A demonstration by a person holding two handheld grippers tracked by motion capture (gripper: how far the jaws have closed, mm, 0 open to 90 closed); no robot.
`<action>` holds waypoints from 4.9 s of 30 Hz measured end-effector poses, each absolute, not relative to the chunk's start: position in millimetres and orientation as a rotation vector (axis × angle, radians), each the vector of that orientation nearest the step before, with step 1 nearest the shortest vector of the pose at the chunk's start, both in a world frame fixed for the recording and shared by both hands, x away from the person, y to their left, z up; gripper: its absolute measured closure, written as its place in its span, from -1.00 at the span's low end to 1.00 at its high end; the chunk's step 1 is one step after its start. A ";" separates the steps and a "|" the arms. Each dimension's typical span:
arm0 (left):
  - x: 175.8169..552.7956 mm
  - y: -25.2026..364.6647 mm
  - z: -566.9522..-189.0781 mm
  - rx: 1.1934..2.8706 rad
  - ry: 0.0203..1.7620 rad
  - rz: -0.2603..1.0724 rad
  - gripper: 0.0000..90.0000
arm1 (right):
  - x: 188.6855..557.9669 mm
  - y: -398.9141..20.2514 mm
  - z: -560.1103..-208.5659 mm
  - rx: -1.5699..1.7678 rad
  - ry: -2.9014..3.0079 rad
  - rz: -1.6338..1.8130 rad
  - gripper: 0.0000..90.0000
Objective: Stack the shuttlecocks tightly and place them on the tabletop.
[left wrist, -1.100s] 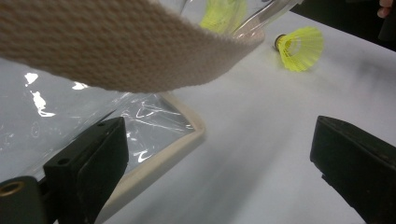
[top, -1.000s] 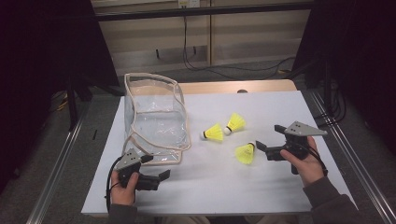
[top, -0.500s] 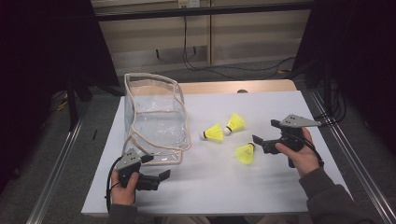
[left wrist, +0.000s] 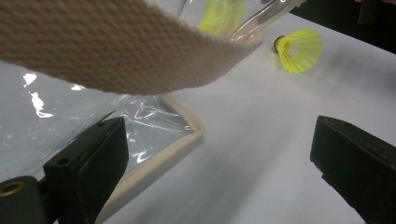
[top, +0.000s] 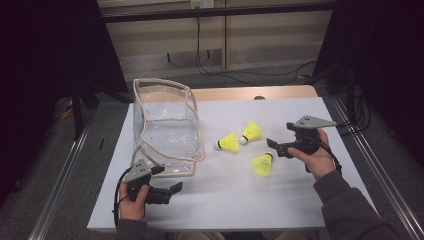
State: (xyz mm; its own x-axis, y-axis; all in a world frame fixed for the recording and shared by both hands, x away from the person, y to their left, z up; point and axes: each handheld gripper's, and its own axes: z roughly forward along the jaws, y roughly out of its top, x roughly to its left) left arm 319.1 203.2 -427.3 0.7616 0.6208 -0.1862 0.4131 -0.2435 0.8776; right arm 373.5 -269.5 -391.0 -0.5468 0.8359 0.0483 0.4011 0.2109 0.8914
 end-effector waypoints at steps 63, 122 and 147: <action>319.5 203.7 -426.2 1.873 0.790 0.247 -0.90 | 444.4 -244.7 -421.2 1.202 2.189 1.218 -0.29; 319.2 201.5 -426.7 1.888 0.781 0.255 -0.90 | 430.3 -241.3 -418.2 1.143 2.446 1.236 1.00; 319.0 201.0 -426.5 1.893 0.780 0.264 -0.91 | 426.9 -244.1 -429.1 1.190 2.451 1.265 0.99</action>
State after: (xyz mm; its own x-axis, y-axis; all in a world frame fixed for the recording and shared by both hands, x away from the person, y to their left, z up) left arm 319.0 201.0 -426.5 0.7656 0.6231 -0.1597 0.3979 -0.2637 0.8787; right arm 426.9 -244.1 -429.1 -0.6783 0.7012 0.2197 0.5854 0.3350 0.7383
